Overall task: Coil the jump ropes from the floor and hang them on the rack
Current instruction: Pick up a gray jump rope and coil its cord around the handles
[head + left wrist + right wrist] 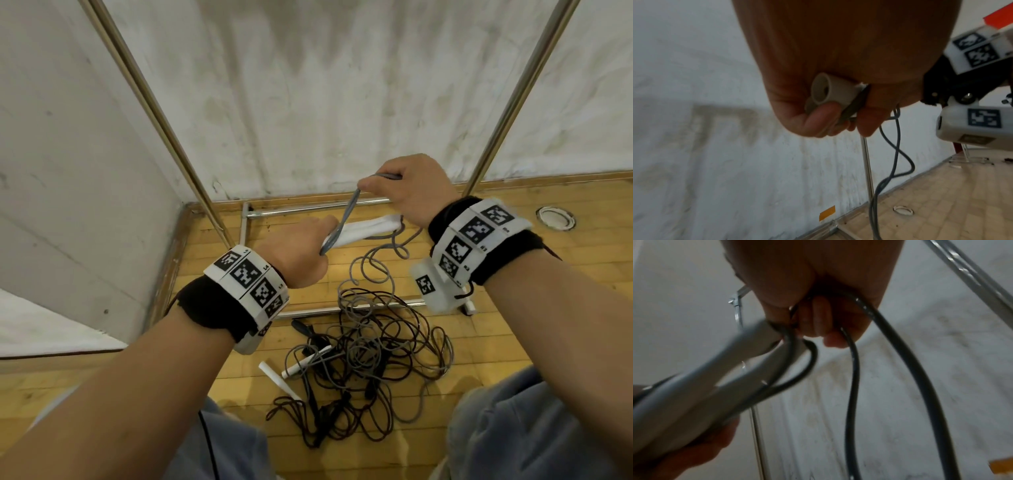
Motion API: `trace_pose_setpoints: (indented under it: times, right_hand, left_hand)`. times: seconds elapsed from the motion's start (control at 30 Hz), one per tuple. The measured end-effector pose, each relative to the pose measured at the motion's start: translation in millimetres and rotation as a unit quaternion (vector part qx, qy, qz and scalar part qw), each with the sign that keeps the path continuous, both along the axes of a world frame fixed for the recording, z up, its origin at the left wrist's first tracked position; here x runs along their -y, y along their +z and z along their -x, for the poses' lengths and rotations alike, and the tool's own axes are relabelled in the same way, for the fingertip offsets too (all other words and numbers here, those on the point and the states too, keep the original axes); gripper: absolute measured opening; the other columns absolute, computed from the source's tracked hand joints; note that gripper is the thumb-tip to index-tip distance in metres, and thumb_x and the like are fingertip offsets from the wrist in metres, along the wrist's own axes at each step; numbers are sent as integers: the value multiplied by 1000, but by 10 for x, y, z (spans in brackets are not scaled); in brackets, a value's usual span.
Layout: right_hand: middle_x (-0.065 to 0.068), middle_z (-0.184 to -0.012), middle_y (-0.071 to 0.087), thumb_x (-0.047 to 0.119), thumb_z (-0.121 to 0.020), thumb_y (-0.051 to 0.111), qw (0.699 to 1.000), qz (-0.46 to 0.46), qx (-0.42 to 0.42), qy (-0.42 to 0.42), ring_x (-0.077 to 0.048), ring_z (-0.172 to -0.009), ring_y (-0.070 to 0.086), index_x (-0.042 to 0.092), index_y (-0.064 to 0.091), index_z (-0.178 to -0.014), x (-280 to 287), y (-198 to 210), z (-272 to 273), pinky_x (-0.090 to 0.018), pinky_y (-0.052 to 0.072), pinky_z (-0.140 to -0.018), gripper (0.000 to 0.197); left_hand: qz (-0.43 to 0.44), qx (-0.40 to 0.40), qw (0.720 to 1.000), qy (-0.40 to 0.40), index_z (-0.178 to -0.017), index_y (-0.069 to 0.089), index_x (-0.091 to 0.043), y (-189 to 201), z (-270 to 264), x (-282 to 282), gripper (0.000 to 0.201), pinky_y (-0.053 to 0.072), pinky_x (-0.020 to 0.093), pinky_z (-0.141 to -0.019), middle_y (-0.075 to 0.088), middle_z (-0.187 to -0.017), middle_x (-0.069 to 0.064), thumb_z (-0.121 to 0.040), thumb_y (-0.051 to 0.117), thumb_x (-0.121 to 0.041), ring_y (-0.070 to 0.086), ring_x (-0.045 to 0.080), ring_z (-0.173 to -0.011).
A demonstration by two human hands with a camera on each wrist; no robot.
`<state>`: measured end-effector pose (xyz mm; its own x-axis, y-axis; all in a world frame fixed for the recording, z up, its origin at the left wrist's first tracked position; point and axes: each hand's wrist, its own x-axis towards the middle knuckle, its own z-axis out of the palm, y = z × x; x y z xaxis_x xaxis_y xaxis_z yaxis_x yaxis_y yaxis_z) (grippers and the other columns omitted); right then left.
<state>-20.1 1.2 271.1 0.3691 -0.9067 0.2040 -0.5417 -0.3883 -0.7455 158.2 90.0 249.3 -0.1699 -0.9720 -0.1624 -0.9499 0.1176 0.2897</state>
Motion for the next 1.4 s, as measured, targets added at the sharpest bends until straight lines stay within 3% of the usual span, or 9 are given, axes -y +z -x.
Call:
trace_pose_setpoints:
  times: [0.17, 0.27, 0.4, 0.53, 0.67, 0.93, 1.07, 1.23, 1.4]
  right_hand:
    - [-5, -56, 42, 30, -79, 72, 995, -84, 56, 7, -9, -46, 37, 2, 71, -72, 110, 15, 74, -16, 30, -46, 28]
    - [11, -48, 49, 5, -82, 66, 996, -57, 62, 7, 2, -36, 39, 14, 69, -67, 77, -35, 31, -9, 30, -42, 17]
    - [17, -35, 40, 31, -84, 67, 990, -91, 101, 22, 1, -33, 37, 32, 67, -62, -48, -129, -101, -7, 27, -38, 22]
    - [0, -56, 44, 54, -86, 55, 993, -103, 4, 57, -12, -50, 39, 30, 67, -61, -184, -278, -258, -25, 33, -51, 37]
    - [6, -48, 41, 51, -94, 40, 992, -75, -52, 83, -4, -42, 39, 21, 57, -60, -369, -351, -431, -21, 30, -47, 49]
    - [1, -62, 49, 35, -97, 42, 981, -42, -164, 95, -17, -58, 46, 19, 49, -70, -483, -318, -481, -30, 32, -50, 33]
    - [0, -66, 52, 38, -100, 34, 972, -66, -219, 54, -17, -60, 48, 17, 55, -82, -395, -263, -412, -31, 35, -53, 35]
    - [9, -63, 45, 29, -97, 45, 991, -16, -117, 59, -5, -57, 41, 20, 45, -80, -418, -302, -413, -21, 27, -49, 19]
    - [7, -61, 45, 29, -97, 44, 993, -4, -93, 66, -10, -57, 42, 28, 41, -64, -348, -258, -374, -26, 31, -51, 34]
  left_hand:
    - [32, -167, 985, 41, -97, 53, -30, 148, -29, -37, 26, 35, 27, -56, 50, -73, -11, -82, 56, -9, 48, 3, -64]
    - [42, -306, 948, 72, -105, 58, -28, 252, -7, -66, 34, 42, 28, -64, 57, -76, -6, -81, 57, -4, 56, 11, -72]
    - [67, -428, 891, 134, -110, 47, -22, 337, -11, -62, 36, 37, 25, -51, 55, -82, 2, -81, 58, -4, 49, 14, -63]
    - [82, -486, 849, 190, -91, 42, -20, 383, -45, -49, 28, 28, 22, -41, 45, -67, 2, -83, 55, 4, 35, 9, -42]
    - [76, -513, 812, 268, -91, 46, -12, 393, -104, 18, 25, 26, 22, -42, 50, -74, 13, -77, 53, 7, 31, 14, -42]
    - [109, -361, 888, 265, -103, 52, -9, 253, -266, 78, 38, 51, 40, -64, 57, -89, 9, -72, 74, -8, 53, 25, -72]
    - [137, -316, 902, 261, -98, 53, -12, 219, -221, 113, 30, 51, 34, -59, 53, -79, -1, -75, 73, -15, 54, 19, -66]
    - [197, -271, 894, 298, -92, 48, -13, 189, -284, 161, 26, 37, 23, -49, 46, -73, -6, -80, 69, -23, 47, 9, -61]
    - [154, -292, 906, 264, -100, 48, -16, 128, -385, 166, 29, 47, 30, -56, 49, -80, -5, -79, 68, -11, 51, 19, -68]
